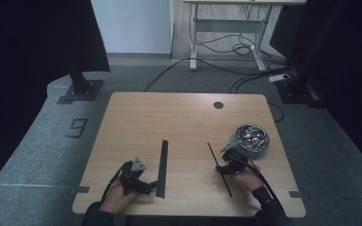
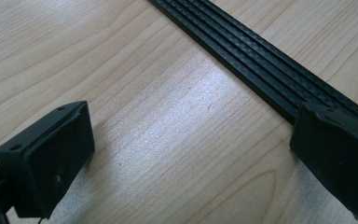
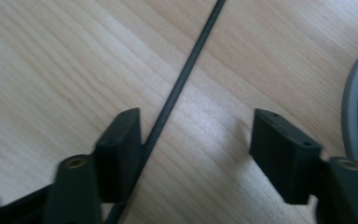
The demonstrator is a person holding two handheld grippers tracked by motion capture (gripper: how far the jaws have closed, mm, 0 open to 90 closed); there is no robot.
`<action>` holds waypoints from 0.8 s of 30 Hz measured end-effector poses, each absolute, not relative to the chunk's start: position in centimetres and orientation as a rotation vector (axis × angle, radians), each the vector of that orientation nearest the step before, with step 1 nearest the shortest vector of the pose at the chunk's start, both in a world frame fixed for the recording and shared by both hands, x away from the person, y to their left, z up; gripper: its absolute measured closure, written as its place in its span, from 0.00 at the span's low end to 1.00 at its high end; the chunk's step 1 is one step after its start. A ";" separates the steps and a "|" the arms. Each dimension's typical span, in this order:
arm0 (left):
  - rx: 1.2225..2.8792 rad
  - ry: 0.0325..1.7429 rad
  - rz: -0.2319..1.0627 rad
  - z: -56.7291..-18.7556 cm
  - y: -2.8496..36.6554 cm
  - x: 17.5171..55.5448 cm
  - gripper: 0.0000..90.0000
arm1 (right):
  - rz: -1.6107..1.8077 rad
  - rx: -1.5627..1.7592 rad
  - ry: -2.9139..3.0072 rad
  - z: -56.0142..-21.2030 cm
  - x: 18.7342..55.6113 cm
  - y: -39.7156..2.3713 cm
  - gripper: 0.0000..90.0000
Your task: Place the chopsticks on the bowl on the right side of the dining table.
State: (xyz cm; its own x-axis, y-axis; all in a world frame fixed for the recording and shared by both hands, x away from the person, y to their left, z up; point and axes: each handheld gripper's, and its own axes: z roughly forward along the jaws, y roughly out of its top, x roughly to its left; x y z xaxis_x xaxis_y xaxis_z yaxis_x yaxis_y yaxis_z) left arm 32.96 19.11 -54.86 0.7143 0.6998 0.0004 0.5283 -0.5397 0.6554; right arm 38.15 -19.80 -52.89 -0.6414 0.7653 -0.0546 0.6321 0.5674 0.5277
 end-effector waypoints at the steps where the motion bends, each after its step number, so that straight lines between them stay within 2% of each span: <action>1: 2.275 0.929 0.347 -54.9 19.1 33.0 0.00 | 0.677 1.150 2.548 -52.7 38.2 -19.8 0.46; 5: 2.275 0.929 0.347 -54.9 19.1 33.0 0.00 | 0.653 1.127 2.616 -52.4 38.4 -19.7 0.62; 9: 2.276 0.929 0.347 -54.9 19.1 33.0 0.00 | 0.624 1.119 2.674 -52.1 38.7 -19.4 0.72; 17: 2.275 0.929 0.346 -54.9 19.1 33.0 0.00 | 0.556 1.096 2.753 -51.8 39.3 -19.0 0.87; 24: 2.276 0.929 0.347 -54.9 19.1 33.0 0.00 | 0.529 1.086 2.789 -51.7 39.5 -19.2 0.95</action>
